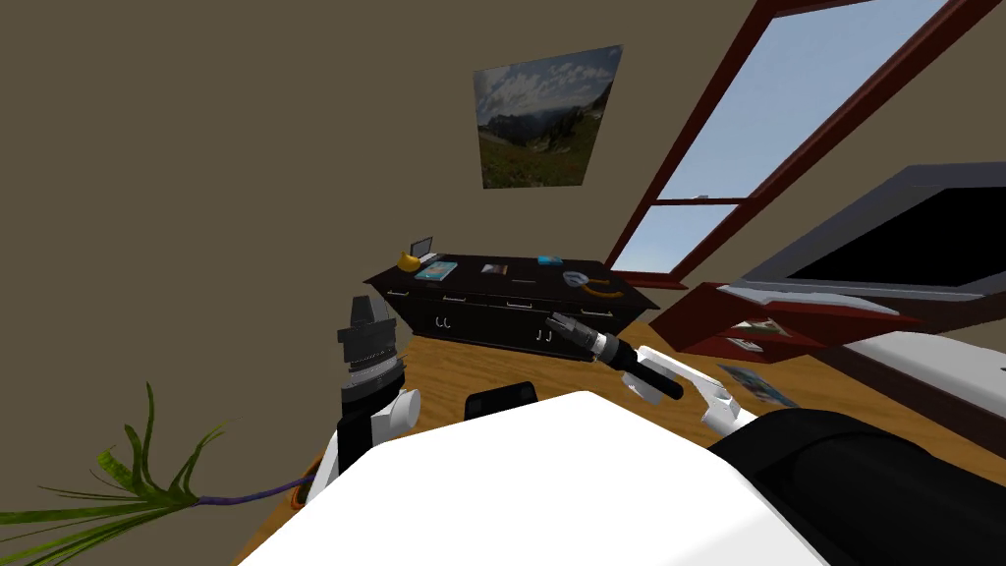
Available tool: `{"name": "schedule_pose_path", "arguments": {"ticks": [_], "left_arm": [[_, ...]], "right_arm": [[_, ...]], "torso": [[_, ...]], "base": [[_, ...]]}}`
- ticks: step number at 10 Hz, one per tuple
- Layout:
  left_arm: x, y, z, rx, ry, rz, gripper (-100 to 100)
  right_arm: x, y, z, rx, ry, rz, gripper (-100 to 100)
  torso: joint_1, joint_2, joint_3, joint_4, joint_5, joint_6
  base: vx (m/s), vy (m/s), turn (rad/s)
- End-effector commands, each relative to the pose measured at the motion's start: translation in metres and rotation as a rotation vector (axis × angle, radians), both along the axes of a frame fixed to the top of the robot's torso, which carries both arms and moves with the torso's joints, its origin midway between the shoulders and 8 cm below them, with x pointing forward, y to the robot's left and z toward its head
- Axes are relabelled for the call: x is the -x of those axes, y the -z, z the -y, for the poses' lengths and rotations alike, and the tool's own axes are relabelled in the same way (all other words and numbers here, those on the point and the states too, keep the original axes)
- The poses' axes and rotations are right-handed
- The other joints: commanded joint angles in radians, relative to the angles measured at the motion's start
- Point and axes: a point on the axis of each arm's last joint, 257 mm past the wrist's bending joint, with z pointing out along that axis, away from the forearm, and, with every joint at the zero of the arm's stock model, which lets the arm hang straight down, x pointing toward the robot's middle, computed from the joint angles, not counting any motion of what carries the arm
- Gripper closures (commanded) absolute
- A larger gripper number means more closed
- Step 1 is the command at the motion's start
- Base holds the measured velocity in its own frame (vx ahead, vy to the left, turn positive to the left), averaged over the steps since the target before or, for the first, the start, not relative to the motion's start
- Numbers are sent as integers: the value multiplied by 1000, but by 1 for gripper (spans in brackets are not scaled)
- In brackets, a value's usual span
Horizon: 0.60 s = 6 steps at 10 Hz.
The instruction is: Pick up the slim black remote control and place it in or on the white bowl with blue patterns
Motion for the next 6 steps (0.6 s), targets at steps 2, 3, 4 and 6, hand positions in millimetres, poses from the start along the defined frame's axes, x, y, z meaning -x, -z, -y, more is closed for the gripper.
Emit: {"name": "schedule_pose_path", "arguments": {"ticks": [2,3,4,6], "left_arm": [[0,0,0,0,0,0,0],[0,0,0,0,0,0,0],[0,0,0,0,0,0,0],[0,0,0,0,0,0,0]], "right_arm": [[3,11,7,55,-27,-27,-100],[9,29,16,100,-38,-67,-100],[10,30,17,122,-53,-72,-100],[17,47,30,186,-76,-118,-100]], "torso": [[1,0,0,0,0,0],[2,-1,-1,0,0,1],[1,-2,-1,0,0,-1],[1,-2,-1,0,0,0]], "base": [[-22,-25,67],[-17,-21,240],[-16,-29,122],[-12,-30,166]]}}
